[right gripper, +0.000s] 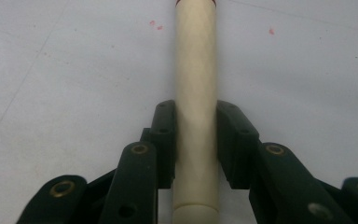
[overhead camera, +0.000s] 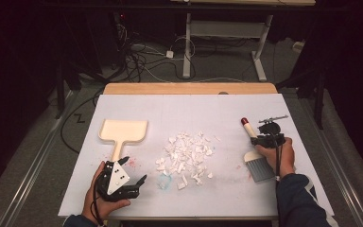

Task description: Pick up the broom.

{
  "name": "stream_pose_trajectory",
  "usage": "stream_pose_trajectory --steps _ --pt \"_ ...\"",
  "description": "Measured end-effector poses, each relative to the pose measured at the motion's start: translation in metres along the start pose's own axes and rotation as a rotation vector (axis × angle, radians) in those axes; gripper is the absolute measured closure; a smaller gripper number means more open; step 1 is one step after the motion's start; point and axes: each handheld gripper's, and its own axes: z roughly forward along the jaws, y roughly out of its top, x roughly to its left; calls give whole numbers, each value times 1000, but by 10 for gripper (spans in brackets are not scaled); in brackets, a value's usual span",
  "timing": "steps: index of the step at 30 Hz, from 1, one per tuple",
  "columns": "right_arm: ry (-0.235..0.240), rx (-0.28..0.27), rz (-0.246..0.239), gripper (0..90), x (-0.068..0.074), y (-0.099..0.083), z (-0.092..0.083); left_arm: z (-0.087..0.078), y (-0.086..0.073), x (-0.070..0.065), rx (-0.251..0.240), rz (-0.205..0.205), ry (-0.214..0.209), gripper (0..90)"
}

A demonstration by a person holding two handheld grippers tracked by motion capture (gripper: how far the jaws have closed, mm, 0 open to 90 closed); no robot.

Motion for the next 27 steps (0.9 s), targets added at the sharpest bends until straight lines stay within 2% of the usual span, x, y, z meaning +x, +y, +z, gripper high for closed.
stream_pose_trajectory --steps 5,7,10,11,12,15,17,19,20,21,22,23,24,27 --pt "30 -12 -18 715 -4 -1 -2 1 0 0 5 -1 -6 165" --pt "46 -36 -18 715 -7 -4 -5 0 0 0 4 -4 -7 165" --pt "64 -100 -15 717 -10 -8 -15 0 -1 1 8 -9 -7 165" --pt "64 -100 -15 717 -10 -8 -15 0 -2 1 8 -11 -6 165" --pt "71 -153 -19 718 -11 -10 -26 -1 -2 0 8 -14 -5 165" --pt "80 -225 -37 718 -9 -14 -40 -2 -1 0 -1 2 2 167" --pt "105 -277 -51 719 -9 -19 -50 -2 0 0 1 0 4 170" --pt "106 -319 -56 719 -9 -24 -60 -2 0 0 4 -5 2 170" --pt "122 -348 -61 719 -10 -26 -65 -1 0 0 0 -10 1 170" --pt "122 -348 -61 719 -10 -26 -65 -1 0 0 0 -10 1 170" --pt "127 -381 -58 719 -11 -31 -74 -1 1 0 -3 -15 -1 171" --pt "127 -381 -58 719 -11 -31 -74 -1 2 0 0 -19 -4 171" --pt "135 -420 -54 719 -11 -36 -84 -1 3 -1 -2 -24 -3 175" --pt "147 -469 -58 719 -9 -41 -98 -1 12 -5 -28 -60 -35 177"
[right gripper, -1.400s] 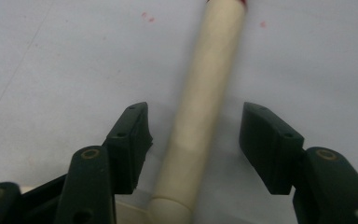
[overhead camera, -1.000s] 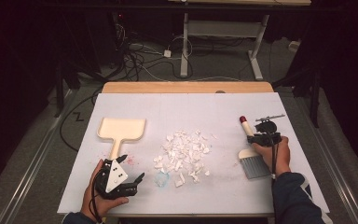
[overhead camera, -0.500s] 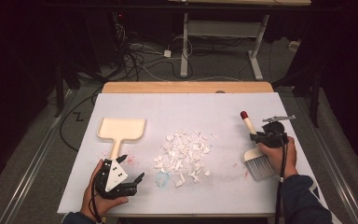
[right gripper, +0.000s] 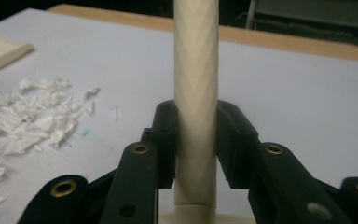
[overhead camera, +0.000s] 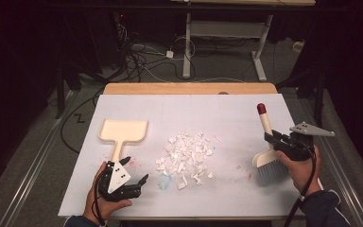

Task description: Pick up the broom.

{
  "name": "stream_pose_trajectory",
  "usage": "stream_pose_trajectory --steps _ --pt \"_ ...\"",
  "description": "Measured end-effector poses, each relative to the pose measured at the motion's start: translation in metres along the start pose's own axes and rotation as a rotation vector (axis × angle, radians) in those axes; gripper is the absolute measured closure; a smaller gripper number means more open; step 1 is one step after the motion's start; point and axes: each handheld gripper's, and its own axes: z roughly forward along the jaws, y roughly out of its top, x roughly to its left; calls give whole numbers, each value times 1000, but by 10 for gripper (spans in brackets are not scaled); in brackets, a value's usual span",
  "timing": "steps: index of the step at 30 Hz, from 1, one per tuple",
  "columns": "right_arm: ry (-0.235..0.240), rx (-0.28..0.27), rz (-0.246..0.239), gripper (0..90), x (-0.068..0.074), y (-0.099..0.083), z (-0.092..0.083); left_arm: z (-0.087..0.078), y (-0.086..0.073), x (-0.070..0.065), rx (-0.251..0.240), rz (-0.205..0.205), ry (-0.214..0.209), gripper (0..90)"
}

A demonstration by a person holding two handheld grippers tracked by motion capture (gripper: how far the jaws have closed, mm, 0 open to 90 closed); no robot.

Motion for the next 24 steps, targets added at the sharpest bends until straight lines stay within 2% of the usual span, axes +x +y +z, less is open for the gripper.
stream_pose_trajectory --steps 1,2,3,4,5,6,9,11,15,16,17,18,20,21,22,24 --pt "-3 -13 -12 719 3 2 -4 1 4 -3 0 -28 -10 184" --pt "2 -30 -21 719 6 4 -9 1 4 -3 0 -28 -10 189" --pt "5 -48 -23 719 9 6 -13 3 15 -8 -16 -66 -50 189" --pt "5 -62 -29 719 14 8 -17 5 21 -11 -30 -82 -75 189" --pt "11 -75 -44 719 18 11 -20 5 21 -11 -30 -82 -75 192" --pt "11 -92 -48 718 24 14 -23 9 35 -21 -51 -90 -127 198" --pt "30 -126 -68 718 41 21 -28 17 58 -40 -86 -76 -209 198" --pt "32 -147 -85 719 53 26 -29 22 75 -52 -114 -86 -279 205" --pt "53 -171 -132 718 80 35 -26 37 109 -76 -168 -94 -389 211" --pt "60 -181 -137 718 86 36 -25 41 116 -82 -175 -96 -405 212" --pt "60 -181 -137 718 86 36 -25 41 116 -82 -175 -96 -405 220" --pt "77 -194 -157 718 98 40 -22 46 123 -88 -182 -100 -424 224" --pt "86 -217 -166 718 109 42 -20 63 136 -103 -188 -107 -453 231" --pt "96 -216 -175 718 114 44 -19 63 136 -103 -188 -107 -453 243" --pt "106 -220 -181 718 119 44 -18 72 141 -109 -188 -122 -465 247" --pt "117 -233 -188 718 128 44 -17 80 143 -111 -190 -143 -467 280"
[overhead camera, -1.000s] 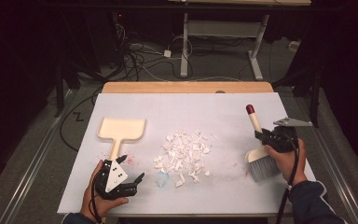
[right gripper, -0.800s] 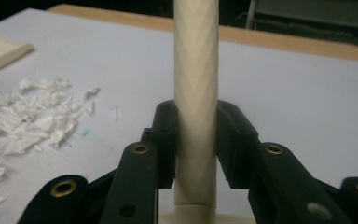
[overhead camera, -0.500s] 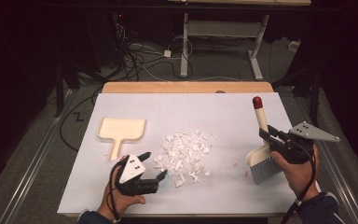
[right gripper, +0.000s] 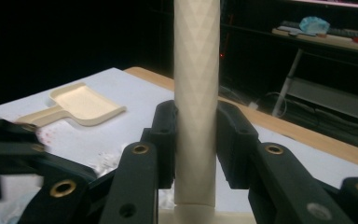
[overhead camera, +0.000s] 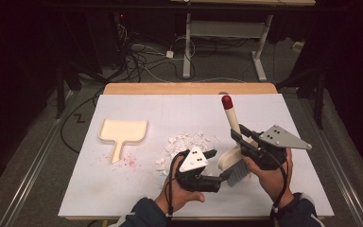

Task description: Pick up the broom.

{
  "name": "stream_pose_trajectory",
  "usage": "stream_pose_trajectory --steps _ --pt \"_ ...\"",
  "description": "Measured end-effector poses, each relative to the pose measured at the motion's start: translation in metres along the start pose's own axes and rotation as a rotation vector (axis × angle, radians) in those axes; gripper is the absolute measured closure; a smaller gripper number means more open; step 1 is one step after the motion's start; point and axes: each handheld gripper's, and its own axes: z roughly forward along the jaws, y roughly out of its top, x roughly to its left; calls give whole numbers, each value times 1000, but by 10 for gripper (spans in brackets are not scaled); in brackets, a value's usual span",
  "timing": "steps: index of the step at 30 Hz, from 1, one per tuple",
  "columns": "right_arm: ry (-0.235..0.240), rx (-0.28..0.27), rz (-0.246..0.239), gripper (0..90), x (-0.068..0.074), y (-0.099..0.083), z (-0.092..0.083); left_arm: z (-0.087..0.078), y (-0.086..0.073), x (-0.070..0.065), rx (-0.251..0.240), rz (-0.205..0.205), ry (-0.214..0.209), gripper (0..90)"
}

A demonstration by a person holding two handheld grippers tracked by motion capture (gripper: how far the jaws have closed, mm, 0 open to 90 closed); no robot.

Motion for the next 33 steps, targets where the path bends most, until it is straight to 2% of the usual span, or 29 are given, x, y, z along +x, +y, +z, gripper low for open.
stream_pose_trajectory --steps 2,4,6,7,9,13,14,16,17,18,19,20,23,24,25,26,27,28,29,30,31,32,33 --pt "14 -5 -10 718 7 0 1 6 -2 3 -6 -32 4 318" --pt "34 -5 -16 717 13 -1 2 8 -4 8 -14 -62 -19 389" --pt "35 -6 -16 717 16 -1 2 9 -5 10 -15 -70 -23 455" --pt "43 -9 -31 716 20 -2 1 8 -8 14 -16 -81 -50 503" --pt "43 -20 -31 716 22 -2 -1 6 -9 15 -17 -76 -41 604" --pt "63 -24 -32 711 20 -2 -6 1 -10 18 -18 -55 -39 635" --pt "96 -31 -37 703 17 -2 -10 -2 -9 20 -2 -23 -45 646" --pt "123 -36 -51 691 14 -2 -14 -5 -8 19 11 19 -54 646" --pt "123 -36 -51 691 14 -2 -14 -5 -8 19 11 19 -54 647" --pt "158 -35 -75 651 11 -2 -18 -9 -7 19 31 58 -64 647" --pt "173 -34 -95 626 10 -2 -20 -9 -7 19 31 58 -64 647" --pt "204 -24 -112 602 8 -2 -21 -13 -7 20 48 91 -69 647" --pt "270 30 -179 525 1 -6 -25 -22 -7 25 87 130 -97 647" --pt "307 51 -200 505 -2 -9 -26 -25 -7 27 95 144 -104 647" --pt "332 77 -222 476 -4 -11 -27 -25 -7 27 95 144 -104 647" --pt "345 100 -244 462 -6 -14 -27 -31 -7 30 123 169 -138 647" --pt "365 122 -262 454 -8 -18 -28 -31 -7 30 123 169 -138 647" --pt "365 122 -262 454 -8 -18 -28 -33 -8 30 132 181 -145 647" --pt "423 160 -261 418 -11 -24 -25 -36 -11 30 164 205 -196 647" --pt "439 178 -260 409 -11 -28 -23 -36 -11 30 164 205 -196 647" --pt "464 197 -263 405 -11 -31 -20 -37 -12 28 174 225 -211 647" --pt "497 219 -269 395 -10 -34 -17 -39 -15 25 199 262 -244 646" --pt "497 219 -269 395 -10 -34 -17 -39 -15 25 199 262 -244 646"
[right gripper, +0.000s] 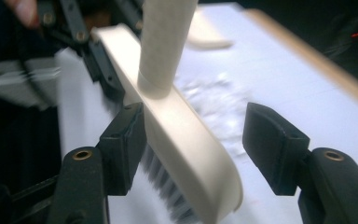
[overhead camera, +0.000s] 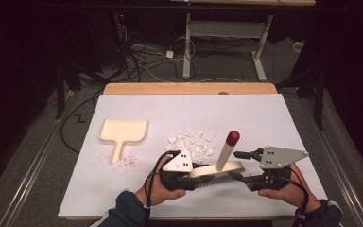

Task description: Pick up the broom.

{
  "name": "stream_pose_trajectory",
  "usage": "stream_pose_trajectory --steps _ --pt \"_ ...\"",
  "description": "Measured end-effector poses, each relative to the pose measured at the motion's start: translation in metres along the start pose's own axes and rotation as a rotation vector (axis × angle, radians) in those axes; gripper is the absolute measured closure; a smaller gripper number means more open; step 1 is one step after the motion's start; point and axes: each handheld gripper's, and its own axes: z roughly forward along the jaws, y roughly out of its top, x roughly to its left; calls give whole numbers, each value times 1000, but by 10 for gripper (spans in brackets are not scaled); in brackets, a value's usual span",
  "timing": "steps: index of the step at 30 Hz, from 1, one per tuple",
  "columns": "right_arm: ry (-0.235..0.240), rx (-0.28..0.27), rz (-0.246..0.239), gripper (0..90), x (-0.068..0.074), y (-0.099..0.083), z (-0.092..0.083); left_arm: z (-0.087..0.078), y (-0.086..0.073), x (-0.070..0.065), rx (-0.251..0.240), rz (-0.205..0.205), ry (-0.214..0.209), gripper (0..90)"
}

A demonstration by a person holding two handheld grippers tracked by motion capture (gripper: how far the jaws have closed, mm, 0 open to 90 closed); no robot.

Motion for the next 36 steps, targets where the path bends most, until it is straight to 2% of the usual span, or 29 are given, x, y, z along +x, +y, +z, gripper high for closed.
stream_pose_trajectory --steps 1,2,4,7,8,9,11,12,14,15,18,20,21,22,23,25,26,27,28,30,31,32,33,34,36 --pt "29 19 -1 364 0 -2 4 0 -1 -2 6 11 -13 646" --pt "124 55 -8 388 2 -5 13 -1 -2 -5 13 29 -41 646" --pt "173 99 -45 393 6 -7 23 -1 -2 -8 14 45 -69 646" --pt "258 113 -39 490 9 -11 34 0 -1 -10 19 61 -79 646" --pt "290 100 -50 575 8 -11 37 2 -1 -11 29 60 -73 645" --pt "310 88 -52 595 9 -12 38 2 -2 -10 24 58 -78 644" --pt "315 91 -42 621 10 -12 38 2 -3 -9 18 54 -80 636" --pt "321 91 -38 649 11 -12 40 1 -3 -8 19 54 -67 623" --pt "311 97 -27 666 13 -13 43 1 -4 -6 20 54 -50 594" --pt "316 95 -44 676 13 -13 44 0 -4 -6 12 51 -40 566" --pt "280 103 -43 679 13 -12 43 -6 -5 -3 -15 36 8 500" --pt "249 95 -49 679 11 -11 40 -12 -7 0 -40 30 30 470" --pt "249 95 -49 679 11 -11 40 -12 -7 0 -40 30 30 450" --pt "223 83 -27 679 9 -10 35 -19 -8 0 -33 46 110 403" --pt "206 72 -20 679 7 -9 32 -22 -9 0 -31 47 143 338" --pt "168 60 13 679 2 -8 27 -30 -11 0 -33 51 199 317" --pt "153 45 15 679 -1 -8 24 -34 -13 0 -43 40 230 280" --pt "153 45 15 679 -1 -8 24 -34 -13 0 -43 40 230 256" --pt "115 37 51 678 -5 -9 18 -43 -17 0 -49 34 297 242" --pt "91 22 73 679 -10 -9 12 -52 -24 0 -50 26 362 217" --pt "74 25 85 678 -12 -9 9 -52 -24 0 -50 26 362 208" --pt "50 25 88 678 -13 -9 6 -60 -31 0 -47 23 429 198" --pt "24 22 88 679 -15 -9 4 -60 -31 0 -47 23 429 195" --pt "0 28 97 679 -17 -9 2 -67 -41 1 -23 16 494 194" --pt "-40 32 111 678 -20 -10 -2 -73 -53 1 5 5 540 174"
